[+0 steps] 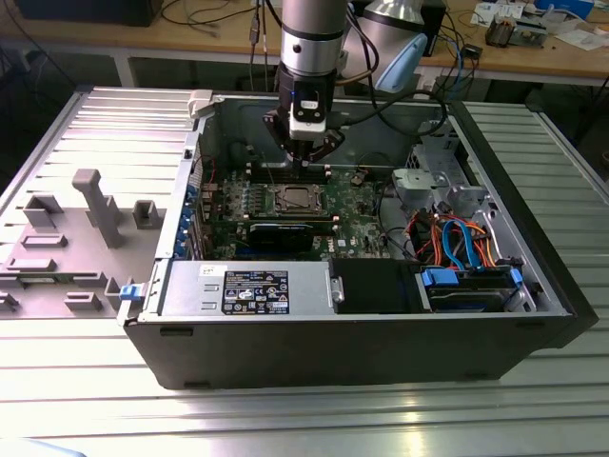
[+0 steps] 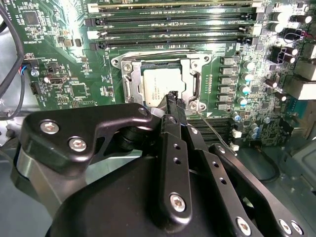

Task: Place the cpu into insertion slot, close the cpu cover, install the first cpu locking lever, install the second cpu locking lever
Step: 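Install the first cpu locking lever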

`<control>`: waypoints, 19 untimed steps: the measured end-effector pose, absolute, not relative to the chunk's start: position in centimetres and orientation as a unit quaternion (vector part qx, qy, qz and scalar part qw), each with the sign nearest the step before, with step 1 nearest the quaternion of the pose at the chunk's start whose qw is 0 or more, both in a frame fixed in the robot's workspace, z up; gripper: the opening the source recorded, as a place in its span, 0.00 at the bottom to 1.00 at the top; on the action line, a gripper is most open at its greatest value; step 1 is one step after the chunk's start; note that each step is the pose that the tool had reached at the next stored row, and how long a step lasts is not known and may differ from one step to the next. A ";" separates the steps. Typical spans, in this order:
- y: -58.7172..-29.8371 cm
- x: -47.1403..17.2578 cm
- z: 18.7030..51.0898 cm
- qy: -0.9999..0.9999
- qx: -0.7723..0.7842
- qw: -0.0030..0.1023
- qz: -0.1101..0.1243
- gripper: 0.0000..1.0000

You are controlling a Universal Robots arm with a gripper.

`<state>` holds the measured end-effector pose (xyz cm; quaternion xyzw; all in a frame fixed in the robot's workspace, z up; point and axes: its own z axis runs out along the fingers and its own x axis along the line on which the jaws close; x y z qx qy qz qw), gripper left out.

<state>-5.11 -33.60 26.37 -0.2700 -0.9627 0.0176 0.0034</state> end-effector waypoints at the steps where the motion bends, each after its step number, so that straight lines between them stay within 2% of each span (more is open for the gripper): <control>1: -33.6 -5.1 26.4 -0.963 -0.269 0.003 0.018 0.11; 19: -33.6 -5.1 26.4 -0.967 -0.253 0.003 0.017 0.11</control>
